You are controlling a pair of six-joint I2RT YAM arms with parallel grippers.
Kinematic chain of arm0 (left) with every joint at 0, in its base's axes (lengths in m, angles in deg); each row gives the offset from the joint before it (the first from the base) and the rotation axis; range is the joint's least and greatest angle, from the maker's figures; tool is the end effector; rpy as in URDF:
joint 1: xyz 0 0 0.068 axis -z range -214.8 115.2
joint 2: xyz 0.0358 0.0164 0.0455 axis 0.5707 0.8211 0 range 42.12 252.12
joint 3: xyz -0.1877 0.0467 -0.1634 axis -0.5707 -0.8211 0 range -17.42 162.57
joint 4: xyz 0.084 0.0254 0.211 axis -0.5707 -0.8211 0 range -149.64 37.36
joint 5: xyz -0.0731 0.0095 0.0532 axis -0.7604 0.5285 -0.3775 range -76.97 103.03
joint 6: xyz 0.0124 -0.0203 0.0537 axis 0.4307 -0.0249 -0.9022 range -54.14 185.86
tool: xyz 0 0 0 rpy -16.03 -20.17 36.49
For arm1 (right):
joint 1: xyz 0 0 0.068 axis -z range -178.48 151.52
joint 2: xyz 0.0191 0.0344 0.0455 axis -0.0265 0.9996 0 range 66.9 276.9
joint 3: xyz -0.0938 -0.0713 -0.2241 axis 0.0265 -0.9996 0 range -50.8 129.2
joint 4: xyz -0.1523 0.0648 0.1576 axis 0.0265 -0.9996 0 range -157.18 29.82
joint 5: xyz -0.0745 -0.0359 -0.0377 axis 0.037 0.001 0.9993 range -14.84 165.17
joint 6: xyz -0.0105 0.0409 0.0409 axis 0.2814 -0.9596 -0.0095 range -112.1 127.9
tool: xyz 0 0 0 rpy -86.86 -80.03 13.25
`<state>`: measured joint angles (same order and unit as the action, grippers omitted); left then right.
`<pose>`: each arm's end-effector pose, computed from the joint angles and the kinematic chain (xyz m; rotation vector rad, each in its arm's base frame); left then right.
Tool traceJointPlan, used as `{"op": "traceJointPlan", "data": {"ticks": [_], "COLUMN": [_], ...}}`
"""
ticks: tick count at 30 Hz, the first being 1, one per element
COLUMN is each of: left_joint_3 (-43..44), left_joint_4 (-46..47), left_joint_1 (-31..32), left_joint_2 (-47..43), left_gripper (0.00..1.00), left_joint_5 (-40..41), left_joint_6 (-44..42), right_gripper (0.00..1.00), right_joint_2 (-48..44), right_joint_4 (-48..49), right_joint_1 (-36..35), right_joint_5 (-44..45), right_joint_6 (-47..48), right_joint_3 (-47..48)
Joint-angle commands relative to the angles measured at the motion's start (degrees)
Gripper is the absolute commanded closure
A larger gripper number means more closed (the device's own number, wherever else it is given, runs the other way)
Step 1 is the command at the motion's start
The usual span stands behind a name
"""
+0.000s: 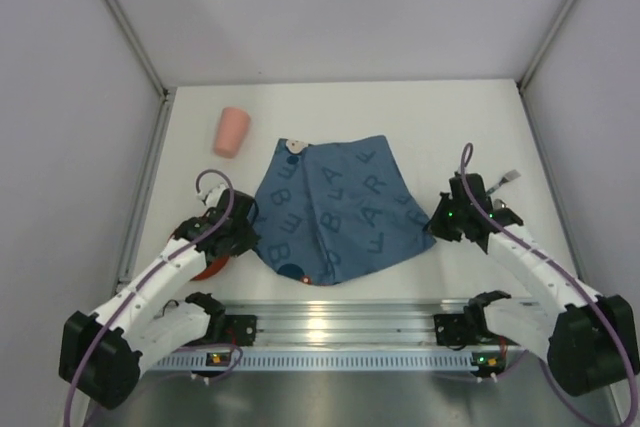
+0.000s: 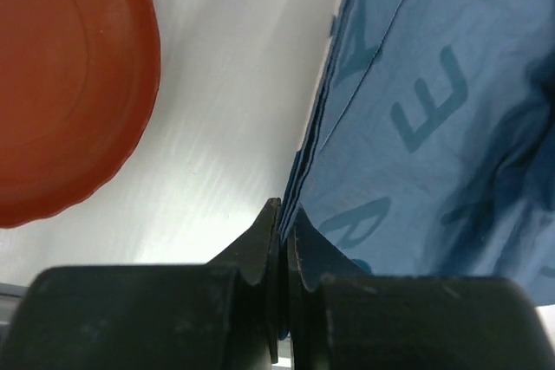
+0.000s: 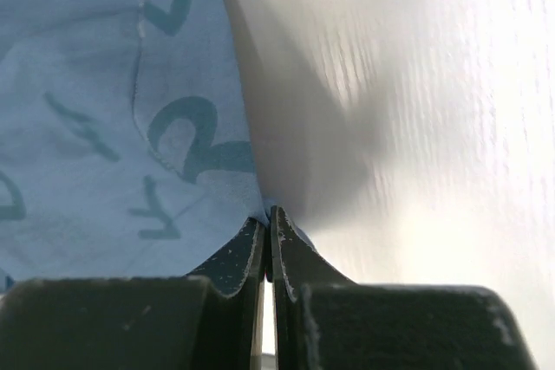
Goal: Set the dinner table for one person
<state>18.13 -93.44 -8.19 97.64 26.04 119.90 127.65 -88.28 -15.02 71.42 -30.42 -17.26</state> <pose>0.1438 -0.0613 0.1985 -0.6919 2.5088 -0.2128 0.1727 0.0542 0.1879 0.4648 2.5556 0.4491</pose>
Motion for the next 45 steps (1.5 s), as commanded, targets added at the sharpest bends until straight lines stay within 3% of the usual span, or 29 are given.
{"op": "traceJointPlan", "data": {"ticks": [1, 9, 10, 11, 12, 13, 14, 15, 18, 21, 22, 30, 36, 40, 45], "left_joint_3": [-1.36, 1.80, 2.59, 4.33, 5.66, 7.15, 10.82, 12.86, 18.84, 18.59, 18.24, 26.05, 39.75, 44.51, 44.08], "left_joint_4": [-4.55, -14.81, -16.06, -16.94, -17.73, -19.57, -20.02, -20.20, -17.49, -5.64, 0.92, 19.06, 18.04, 18.12, 20.23], "left_joint_1": [-0.24, -0.24, -0.07, 0.02, 0.02, 0.19, 0.20, 0.20, 0.11, -0.07, -0.94, -9.37, -14.83, -14.83, -14.75], "left_joint_2": [-4.19, -3.68, -2.28, -1.92, -2.09, -2.96, -3.58, -4.11, -3.94, 0.53, 4.98, 32.60, 51.66, 57.40, 59.60], "left_gripper": [1.00, 1.00, 0.81, 0.65, 0.46, 0.16, 0.06, 0.02, 0.02, 0.02, 0.02, 0.02, 0.03, 0.05, 0.11], "left_joint_5": [0.18, 1.05, 0.61, 0.35, 0.43, 0.61, 1.56, 1.92, 4.72, 2.65, 0.89, -10.81, -16.26, -21.70, -26.37], "left_joint_6": [2.55, 8.45, 8.27, 8.01, 7.75, 7.05, 6.43, 4.77, -1.36, -11.28, -13.50, -22.04, -25.56, -26.44, -27.23], "right_gripper": [1.00, 1.00, 0.98, 0.76, 0.25, 0.04, 0.00, 0.00, 0.00, 0.00, 0.00, 0.00, 0.00, 0.00, 0.04], "right_joint_2": [-4.14, -9.24, -10.55, -12.48, -13.37, -14.25, -15.39, -15.57, -14.35, -9.18, -3.94, 24.92, 41.80, 48.92, 56.49], "right_joint_4": [-11.26, -26.39, -27.35, -27.97, -28.85, -30.60, -31.57, -33.23, -33.35, -25.21, -23.16, -10.68, -9.61, -9.17, -7.33], "right_joint_1": [-0.78, -3.42, -3.42, -3.42, -3.50, -3.50, -3.50, -3.50, -3.51, -3.42, -2.81, 0.89, 3.96, 5.19, 4.50], "right_joint_5": [2.01, 1.91, 0.08, -0.73, -1.17, -1.09, -0.74, -0.30, 2.95, 5.24, 5.16, -2.40, -5.48, -5.65, -9.52], "right_joint_6": [1.52, -8.87, -9.05, -9.05, -9.31, -9.66, -9.58, -9.49, -8.79, -5.46, -4.23, 5.97, 8.00, 8.09, 7.83], "right_joint_3": [0.38, 0.30, 0.04, -0.05, 0.12, 0.38, 1.08, 3.18, 9.58, 14.60, 16.02, 35.68, 47.74, 51.36, 53.65]}}
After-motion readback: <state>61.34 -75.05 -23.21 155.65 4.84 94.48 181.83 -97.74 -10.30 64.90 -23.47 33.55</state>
